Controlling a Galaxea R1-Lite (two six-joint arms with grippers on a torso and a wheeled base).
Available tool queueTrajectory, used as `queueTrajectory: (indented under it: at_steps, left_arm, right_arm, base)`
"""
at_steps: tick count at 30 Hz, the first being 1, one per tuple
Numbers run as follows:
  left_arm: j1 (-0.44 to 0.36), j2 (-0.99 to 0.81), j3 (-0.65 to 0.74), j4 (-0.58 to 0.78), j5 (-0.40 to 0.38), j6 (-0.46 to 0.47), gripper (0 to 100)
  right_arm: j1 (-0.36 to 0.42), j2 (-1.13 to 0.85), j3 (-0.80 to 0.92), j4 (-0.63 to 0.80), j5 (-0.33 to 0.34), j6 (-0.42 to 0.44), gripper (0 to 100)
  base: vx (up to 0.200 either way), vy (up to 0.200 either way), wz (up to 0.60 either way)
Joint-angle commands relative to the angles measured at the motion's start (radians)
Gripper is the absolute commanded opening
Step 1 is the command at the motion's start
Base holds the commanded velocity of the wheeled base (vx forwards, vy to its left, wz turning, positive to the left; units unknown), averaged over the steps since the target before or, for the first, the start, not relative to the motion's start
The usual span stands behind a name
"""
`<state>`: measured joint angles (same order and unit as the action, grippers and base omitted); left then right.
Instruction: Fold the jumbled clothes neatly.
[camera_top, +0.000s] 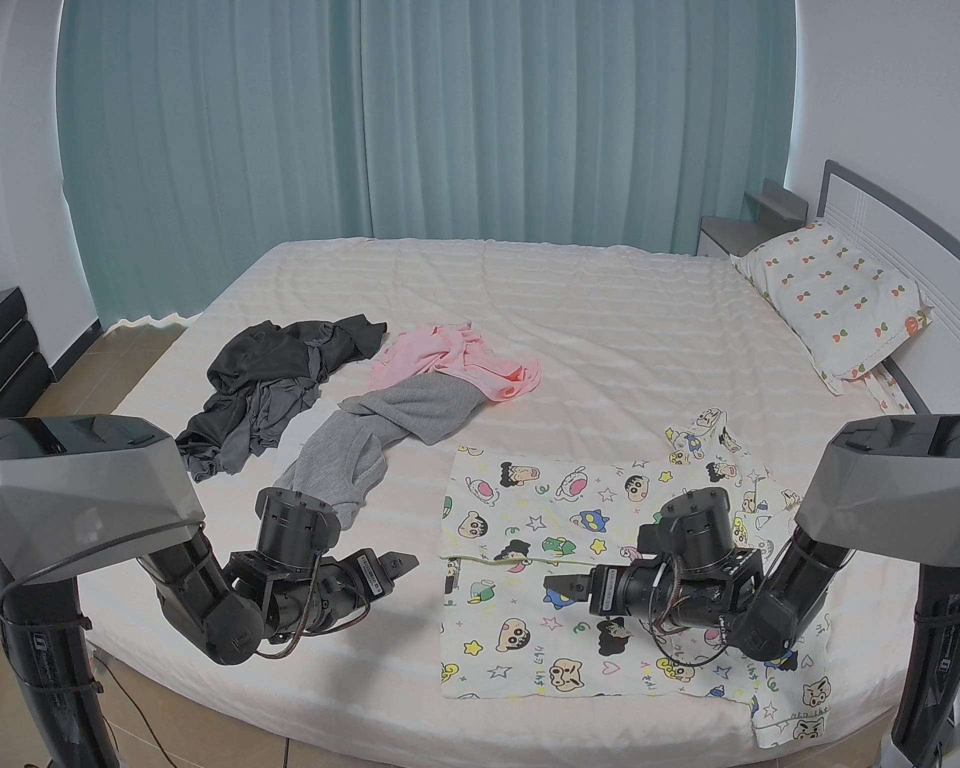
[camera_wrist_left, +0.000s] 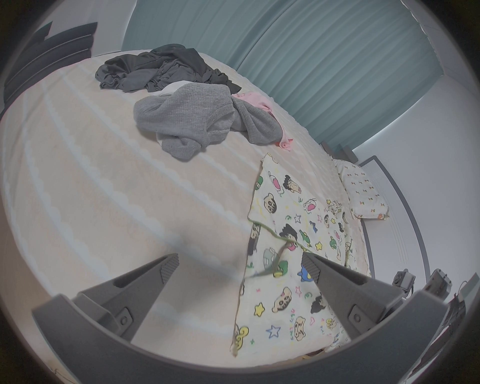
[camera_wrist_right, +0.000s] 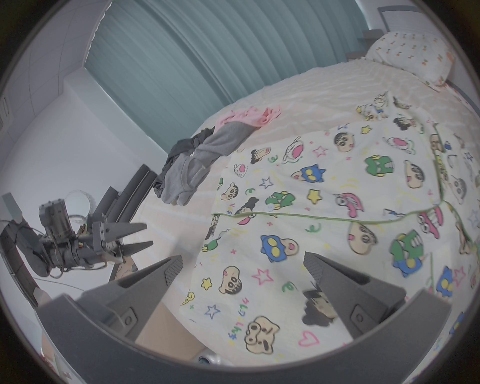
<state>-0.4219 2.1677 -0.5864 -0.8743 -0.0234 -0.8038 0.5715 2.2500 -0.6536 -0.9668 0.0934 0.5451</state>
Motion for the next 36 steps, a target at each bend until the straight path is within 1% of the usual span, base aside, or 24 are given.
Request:
queueTrajectory:
  at_steps: [1,3,6,7,9,10,12,15,17,18,20,26,27,33,34,36]
  left_arm:
    - [-0.001,0.003,0.005,0.000,0.000,0.000,100]
    - [-0.003,-0.002,0.008,0.000,0.003,0.000,100]
    - [-0.005,0.000,0.011,0.000,0.033,-0.002,100]
    - [-0.005,0.000,0.011,0.000,0.036,-0.002,100]
    - [-0.005,0.001,0.011,0.000,0.048,-0.003,100]
    - [-0.005,0.001,0.011,0.000,0.048,-0.003,100]
    - [-0.005,-0.003,0.016,0.000,0.048,-0.003,100]
    - [-0.003,-0.003,0.020,0.000,0.048,-0.003,100]
    - [-0.001,-0.003,0.023,-0.006,0.048,-0.003,100]
    - [-0.003,-0.003,0.026,-0.019,0.048,-0.005,100]
    - [-0.005,-0.003,0.033,-0.038,0.048,-0.003,100]
    - [-0.005,-0.003,0.037,-0.048,0.049,-0.002,100]
    - [-0.005,-0.002,0.039,-0.048,0.054,-0.002,100]
    - [-0.005,-0.002,0.039,-0.048,0.054,-0.002,100]
    - [-0.005,-0.002,0.039,-0.048,0.054,-0.002,100]
    - [-0.005,-0.002,0.040,-0.048,0.056,-0.002,100]
  right_arm:
    - [0.044,0.063,-0.043,0.028,-0.012,-0.001,100]
    - [0.056,0.083,-0.095,0.065,-0.029,-0.001,100]
    - [0.091,0.108,-0.181,0.166,-0.055,0.001,100]
    - [0.097,0.111,-0.190,0.175,-0.058,0.001,100]
    - [0.120,0.138,-0.270,0.250,-0.083,0.003,100]
    - [0.120,0.138,-0.270,0.250,-0.083,0.003,100]
    - [0.142,0.164,-0.333,0.301,-0.096,0.004,100]
    - [0.163,0.187,-0.374,0.333,-0.103,0.004,100]
    - [0.168,0.197,-0.389,0.347,-0.110,0.004,100]
    - [0.176,0.214,-0.416,0.372,-0.132,0.004,100]
    - [0.179,0.229,-0.446,0.398,-0.147,0.004,100]
    - [0.179,0.253,-0.509,0.448,-0.175,0.004,100]
    - [0.179,0.264,-0.540,0.484,-0.202,0.003,100]
    - [0.179,0.270,-0.561,0.523,-0.205,0.003,100]
    - [0.179,0.278,-0.566,0.542,-0.207,0.001,0]
    - [0.179,0.270,-0.552,0.546,-0.208,-0.001,0]
  base:
    - [0.000,0.000,0.00]
    - [0.000,0.000,0.00]
    - [0.000,0.000,0.00]
    - [0.000,0.000,0.00]
    - [0.000,0.000,0.00]
    - [0.000,0.000,0.00]
    - [0.000,0.000,0.00]
    - [0.000,0.000,0.00]
    - [0.000,0.000,0.00]
    - [0.000,0.000,0.00]
    - [0.000,0.000,0.00]
    - [0.000,0.000,0.00]
    - [0.000,0.000,0.00]
    - [0.000,0.000,0.00]
    - [0.000,0.000,0.00]
    - [0.000,0.000,0.00]
